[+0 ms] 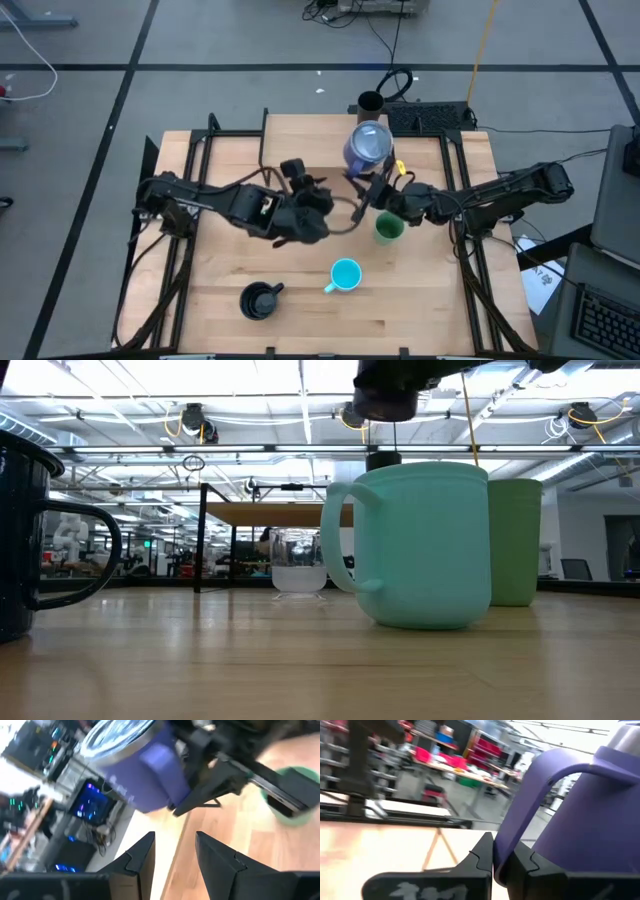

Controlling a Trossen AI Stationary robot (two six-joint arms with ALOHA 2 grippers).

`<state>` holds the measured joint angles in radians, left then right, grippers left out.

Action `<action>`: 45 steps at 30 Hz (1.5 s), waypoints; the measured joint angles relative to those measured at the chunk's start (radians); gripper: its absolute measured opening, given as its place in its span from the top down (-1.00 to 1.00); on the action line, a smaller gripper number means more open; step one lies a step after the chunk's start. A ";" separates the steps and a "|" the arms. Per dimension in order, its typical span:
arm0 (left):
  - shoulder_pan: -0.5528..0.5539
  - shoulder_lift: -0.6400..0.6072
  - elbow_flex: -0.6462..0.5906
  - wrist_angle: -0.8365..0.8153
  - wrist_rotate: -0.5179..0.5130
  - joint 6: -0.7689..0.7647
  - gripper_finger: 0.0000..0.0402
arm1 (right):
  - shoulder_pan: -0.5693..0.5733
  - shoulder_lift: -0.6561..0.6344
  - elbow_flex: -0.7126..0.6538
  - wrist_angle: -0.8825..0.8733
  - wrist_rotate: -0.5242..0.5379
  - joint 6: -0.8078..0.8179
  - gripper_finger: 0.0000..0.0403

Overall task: Stack small to large cups/mugs on shelf
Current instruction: Put the blue mug on the shelf

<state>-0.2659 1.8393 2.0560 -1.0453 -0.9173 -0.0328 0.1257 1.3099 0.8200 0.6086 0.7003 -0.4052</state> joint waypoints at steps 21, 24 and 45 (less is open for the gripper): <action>0.151 -0.110 -0.452 0.675 -0.038 0.180 0.29 | -0.028 -0.025 -0.051 0.008 0.240 -0.196 0.95; 0.175 -0.171 -0.611 0.929 0.052 0.239 0.29 | -0.028 -0.034 -0.092 0.027 0.243 -0.141 0.95; 0.286 -0.163 -0.916 1.741 0.457 0.371 -0.09 | -0.044 -0.019 -0.171 0.184 0.242 -0.037 0.94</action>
<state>0.0200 1.6768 1.1404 0.6961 -0.4607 0.3381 0.0814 1.2911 0.6495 0.7929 0.9422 -0.4421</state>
